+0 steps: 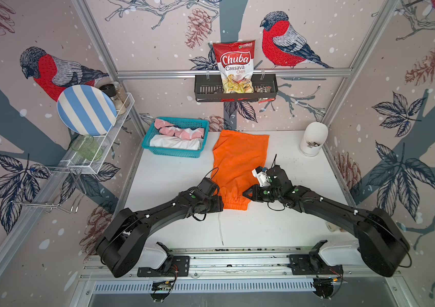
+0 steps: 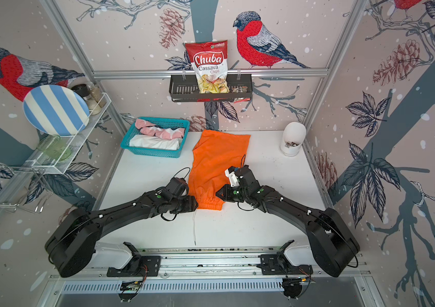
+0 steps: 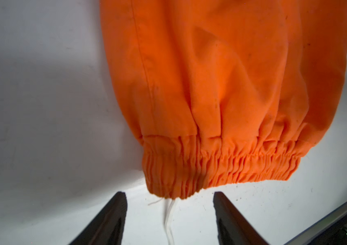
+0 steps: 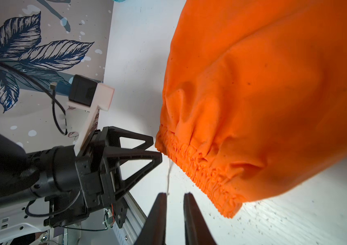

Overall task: Roll up the shorts
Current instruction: Roll the shorts at the center of the board.

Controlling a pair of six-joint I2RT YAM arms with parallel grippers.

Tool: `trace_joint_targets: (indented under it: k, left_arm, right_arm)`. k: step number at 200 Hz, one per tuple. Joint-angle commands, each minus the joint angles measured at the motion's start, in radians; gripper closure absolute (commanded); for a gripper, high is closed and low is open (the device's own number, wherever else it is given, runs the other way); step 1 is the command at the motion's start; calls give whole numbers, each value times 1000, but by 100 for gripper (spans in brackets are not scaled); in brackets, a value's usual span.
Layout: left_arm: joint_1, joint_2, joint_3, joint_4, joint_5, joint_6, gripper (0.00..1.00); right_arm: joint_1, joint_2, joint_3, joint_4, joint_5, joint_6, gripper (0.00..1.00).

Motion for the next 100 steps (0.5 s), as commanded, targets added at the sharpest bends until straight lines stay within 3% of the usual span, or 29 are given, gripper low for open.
trace_joint_targets:
  k: [1,31,53,83,100]
  left_arm:
    - [38,6,-19,104,63,-6,32]
    - [70,65,-39,178,130,3,32]
    - [73,119,-49,212,156,3,41]
    - [81,147,-72,249,175,-2,75]
    - [84,124,-67,230,172,3,87]
  right_arm:
    - [0,-18,6,-51,22,-26,79]
    - [0,-24,9,-56,23,-27,79]
    - [1,-24,16,-78,37,-45,78]
    - [8,-31,19,-125,84,-129,69]
    - [35,-34,22,-134,108,-227,58]
